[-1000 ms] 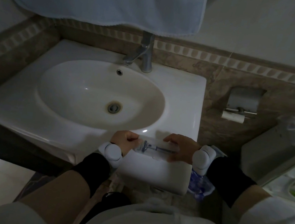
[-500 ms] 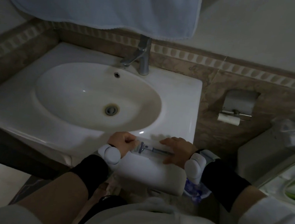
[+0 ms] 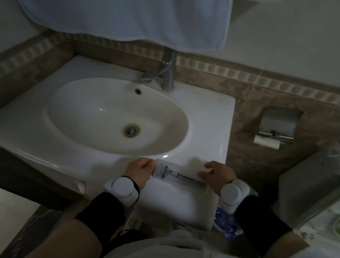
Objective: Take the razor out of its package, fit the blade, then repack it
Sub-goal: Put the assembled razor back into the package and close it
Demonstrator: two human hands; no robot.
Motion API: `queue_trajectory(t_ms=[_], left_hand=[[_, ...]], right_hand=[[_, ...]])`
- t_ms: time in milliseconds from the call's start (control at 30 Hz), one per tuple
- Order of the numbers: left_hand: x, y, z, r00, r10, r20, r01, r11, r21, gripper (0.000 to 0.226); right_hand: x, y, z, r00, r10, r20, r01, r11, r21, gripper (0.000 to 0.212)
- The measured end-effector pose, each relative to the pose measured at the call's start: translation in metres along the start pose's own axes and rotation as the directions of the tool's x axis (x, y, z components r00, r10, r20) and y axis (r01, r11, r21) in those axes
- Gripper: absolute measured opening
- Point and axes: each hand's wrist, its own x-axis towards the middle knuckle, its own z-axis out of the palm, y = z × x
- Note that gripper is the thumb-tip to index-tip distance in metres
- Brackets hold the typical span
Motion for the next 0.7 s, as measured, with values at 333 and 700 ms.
queue_trajectory(t_ms=[333,700], left_hand=[[0.001,0.016,0.020,0.986,-0.160,0.050,0.168,0.923,-0.345,0.034],[-0.003,0.013,0.042,0.985,-0.138,-0.102,0.092,0.927,-0.364,0.063]], right_hand=[[0.010,0.007,0.002,0.975,0.213,-0.070,-0.101,0.695,0.712,0.031],[-0.006,0.016,0.008,0.952,0.258,-0.165,-0.017,0.583,0.812,0.034]])
